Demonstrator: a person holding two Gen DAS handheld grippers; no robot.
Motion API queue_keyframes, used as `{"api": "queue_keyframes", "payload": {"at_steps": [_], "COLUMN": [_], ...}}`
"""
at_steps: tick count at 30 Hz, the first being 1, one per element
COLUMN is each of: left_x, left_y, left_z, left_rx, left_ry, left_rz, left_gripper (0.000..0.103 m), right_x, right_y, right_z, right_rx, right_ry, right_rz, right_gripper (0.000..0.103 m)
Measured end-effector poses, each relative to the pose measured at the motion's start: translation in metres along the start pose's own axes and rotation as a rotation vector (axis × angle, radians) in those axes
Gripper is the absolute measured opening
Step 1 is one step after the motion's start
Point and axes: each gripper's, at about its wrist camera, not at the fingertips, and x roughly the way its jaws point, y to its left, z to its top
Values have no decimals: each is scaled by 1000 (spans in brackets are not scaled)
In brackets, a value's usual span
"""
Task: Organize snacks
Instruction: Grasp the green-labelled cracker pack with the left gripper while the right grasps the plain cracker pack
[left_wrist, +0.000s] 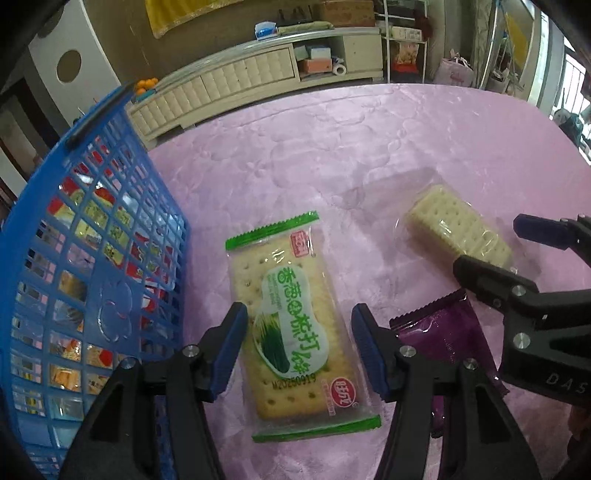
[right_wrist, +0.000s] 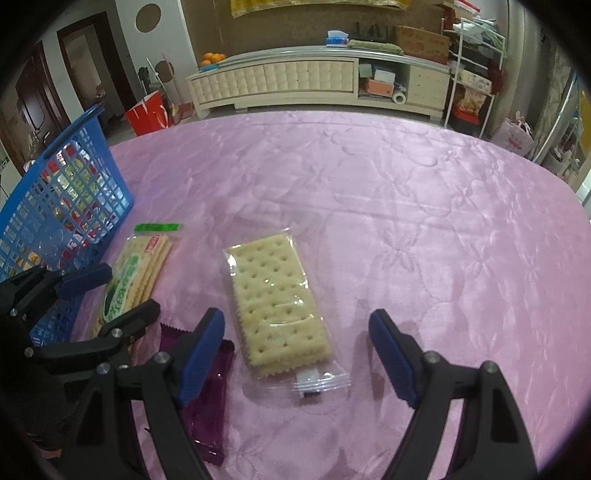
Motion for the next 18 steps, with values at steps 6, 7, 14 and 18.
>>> {"api": "queue_keyframes", "payload": {"at_steps": [6, 7, 14, 18], "left_x": [4, 5, 13, 16], "left_y": [4, 4, 14, 15], "left_z": [5, 4, 14, 20], "left_rx": [-37, -36, -42, -74], "left_ry": [24, 27, 43, 78], "left_rz": [-10, -11, -18, -28], "left_gripper": [63, 63, 69, 70], "right_x": [4, 4, 4, 4], "right_y": [-4, -4, -2, 1], "right_z": [0, 0, 0, 0], "right_rx": [18, 21, 12, -12], "right_ry": [0, -1, -8, -17], "right_rz": [5, 11, 21, 27], "right_gripper": [82, 81, 80, 73]}}
